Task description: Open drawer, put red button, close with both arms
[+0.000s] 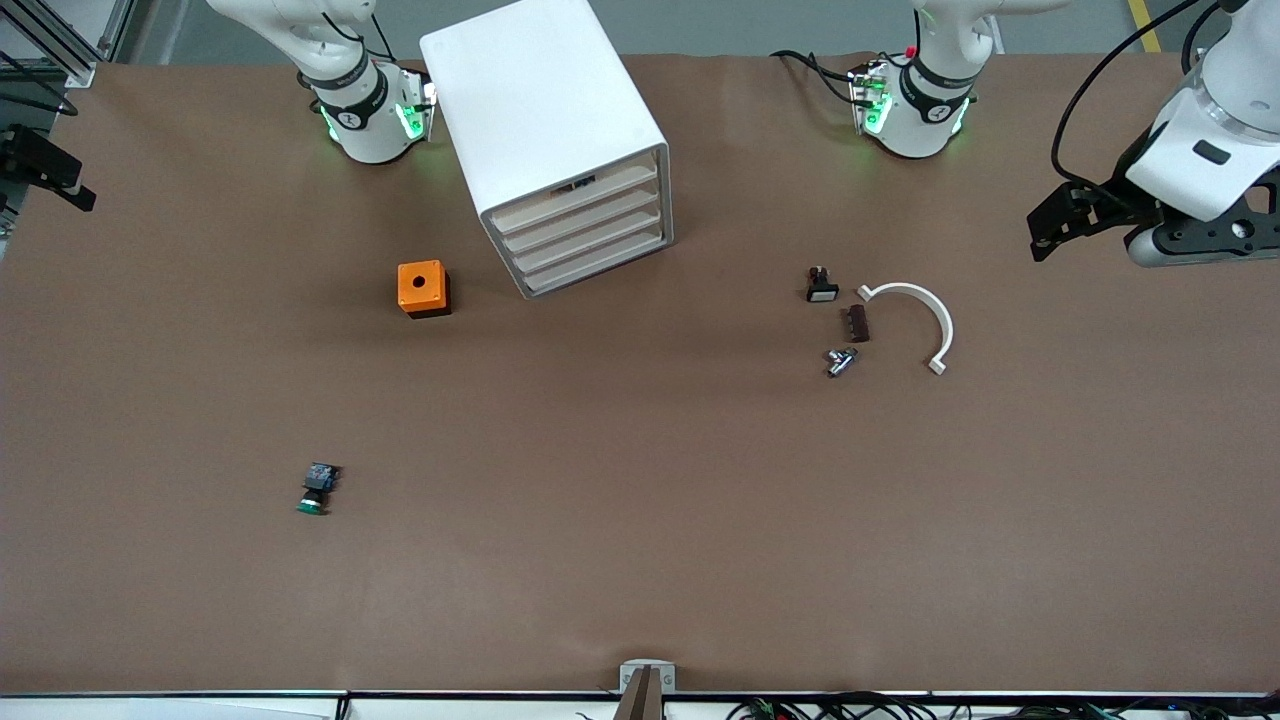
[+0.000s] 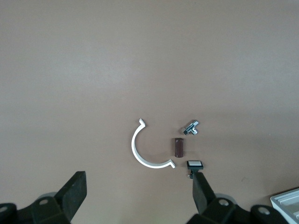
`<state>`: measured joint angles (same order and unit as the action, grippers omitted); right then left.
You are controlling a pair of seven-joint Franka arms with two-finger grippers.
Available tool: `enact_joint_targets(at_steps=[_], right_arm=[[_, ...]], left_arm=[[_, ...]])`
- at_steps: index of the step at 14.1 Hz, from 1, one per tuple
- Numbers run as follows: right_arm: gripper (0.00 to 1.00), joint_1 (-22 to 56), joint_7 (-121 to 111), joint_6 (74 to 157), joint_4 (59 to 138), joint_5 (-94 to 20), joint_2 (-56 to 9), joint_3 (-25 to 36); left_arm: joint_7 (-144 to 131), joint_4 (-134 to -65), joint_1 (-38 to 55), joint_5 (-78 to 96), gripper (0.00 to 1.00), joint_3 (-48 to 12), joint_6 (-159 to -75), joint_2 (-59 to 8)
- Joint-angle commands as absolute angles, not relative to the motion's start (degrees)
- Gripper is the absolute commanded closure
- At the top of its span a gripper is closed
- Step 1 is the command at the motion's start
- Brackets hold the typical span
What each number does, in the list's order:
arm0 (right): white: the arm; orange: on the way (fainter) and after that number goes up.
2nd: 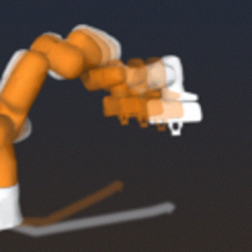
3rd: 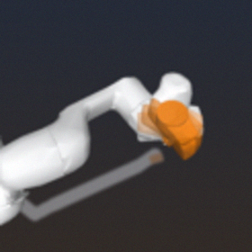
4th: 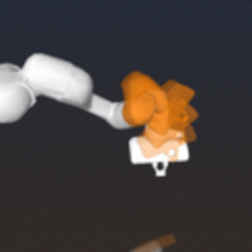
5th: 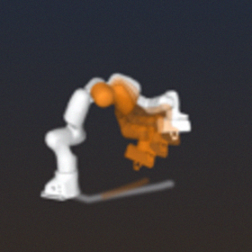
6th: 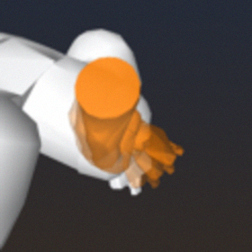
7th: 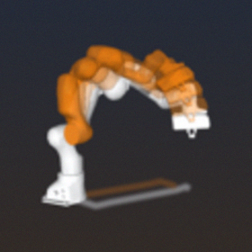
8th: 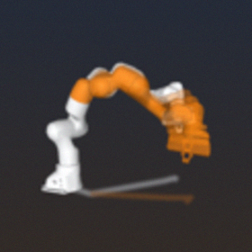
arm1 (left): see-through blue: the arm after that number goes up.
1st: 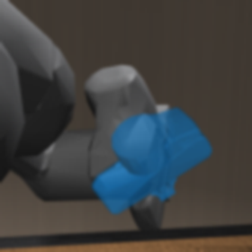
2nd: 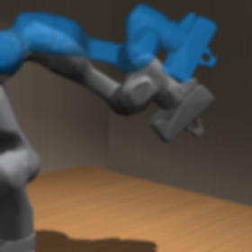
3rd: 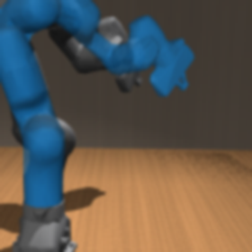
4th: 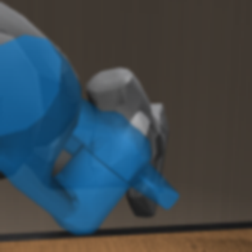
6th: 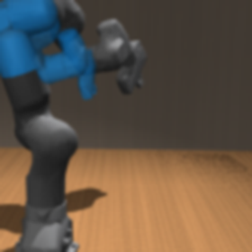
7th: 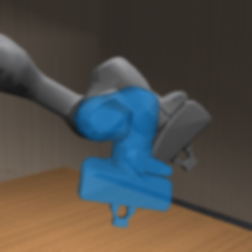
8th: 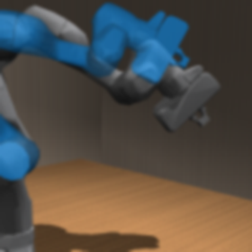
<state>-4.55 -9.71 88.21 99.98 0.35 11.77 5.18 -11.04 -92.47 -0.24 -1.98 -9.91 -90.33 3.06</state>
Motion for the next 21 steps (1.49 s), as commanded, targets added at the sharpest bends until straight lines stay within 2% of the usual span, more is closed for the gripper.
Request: enact_joint_targets(at_steps=[1, 21], right_arm=[[0.00, -4.83, -10.20, 88.77, 101.51, -0.53, 13.45, 5.27], [0.00, -4.75, -10.46, 89.38, 101.34, -0.18, 13.62, 5.19]], left_arm=[[-8.88, -93.43, -2.11, -0.35, 0.00, -9.58, -89.91, 4.66], [-7.73, -91.50, -3.69, -0.70, 0.00, -9.49, -90.88, 3.78]])
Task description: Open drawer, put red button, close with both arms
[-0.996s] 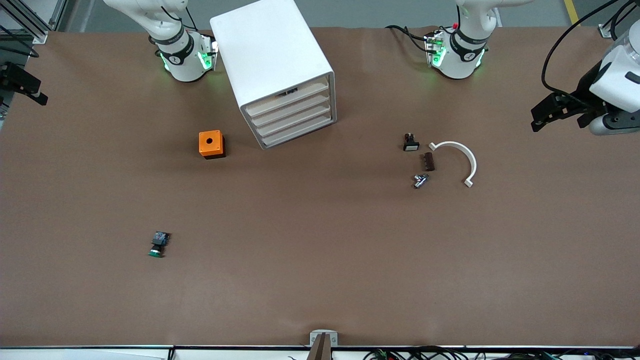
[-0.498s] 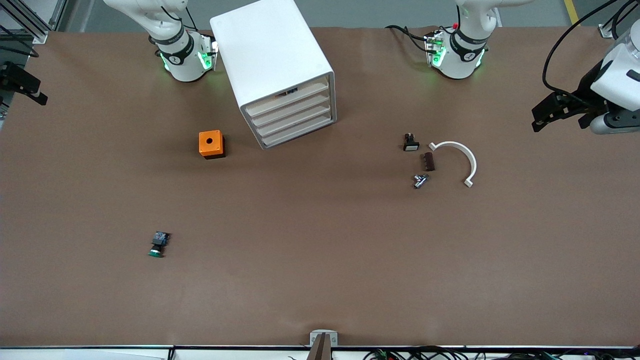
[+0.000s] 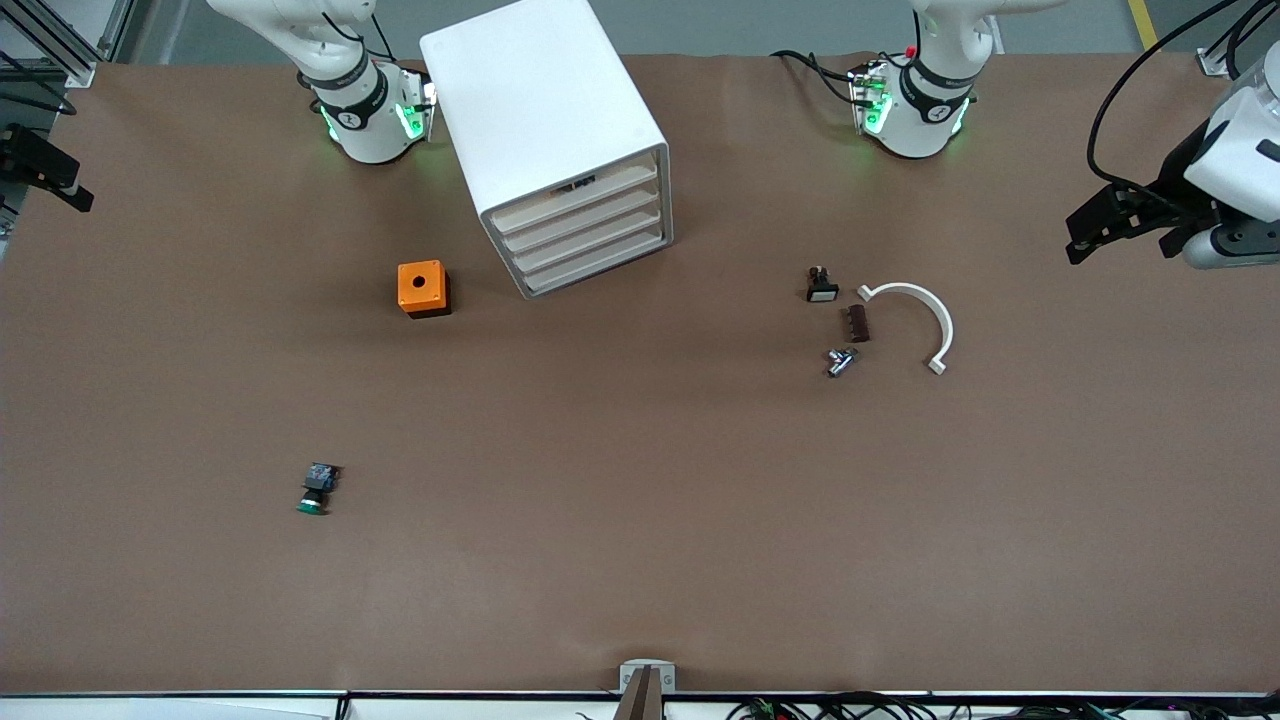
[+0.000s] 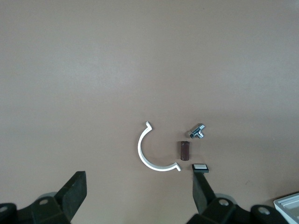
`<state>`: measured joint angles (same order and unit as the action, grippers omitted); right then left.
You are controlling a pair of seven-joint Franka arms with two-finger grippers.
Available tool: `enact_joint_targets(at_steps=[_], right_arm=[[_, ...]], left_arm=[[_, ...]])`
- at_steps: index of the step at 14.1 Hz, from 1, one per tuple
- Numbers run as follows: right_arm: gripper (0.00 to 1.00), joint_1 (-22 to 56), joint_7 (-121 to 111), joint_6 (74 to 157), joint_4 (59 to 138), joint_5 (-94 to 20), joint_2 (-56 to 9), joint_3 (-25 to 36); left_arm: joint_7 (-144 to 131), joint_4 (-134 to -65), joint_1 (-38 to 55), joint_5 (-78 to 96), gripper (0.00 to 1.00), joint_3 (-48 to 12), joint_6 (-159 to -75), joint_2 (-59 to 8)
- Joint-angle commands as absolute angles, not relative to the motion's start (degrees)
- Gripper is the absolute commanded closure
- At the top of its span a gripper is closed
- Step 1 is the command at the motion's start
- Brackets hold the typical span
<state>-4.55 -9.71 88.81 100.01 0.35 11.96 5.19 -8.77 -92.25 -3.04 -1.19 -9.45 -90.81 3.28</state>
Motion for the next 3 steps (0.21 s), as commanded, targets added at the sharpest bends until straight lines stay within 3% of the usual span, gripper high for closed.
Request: enact_joint_targets(at_steps=[1, 3], right_arm=[[0.00, -4.75, -10.46, 89.38, 101.34, -0.18, 13.62, 5.19], [0.00, -4.75, -10.46, 89.30, 101.34, -0.18, 13.54, 5.10]], left_arm=[[-7.82, -91.32, -3.60, -0.70, 0.00, -9.49, -90.88, 3.78], [-7.73, -91.32, -3.60, -0.70, 0.00, -9.49, -90.79, 3.78]])
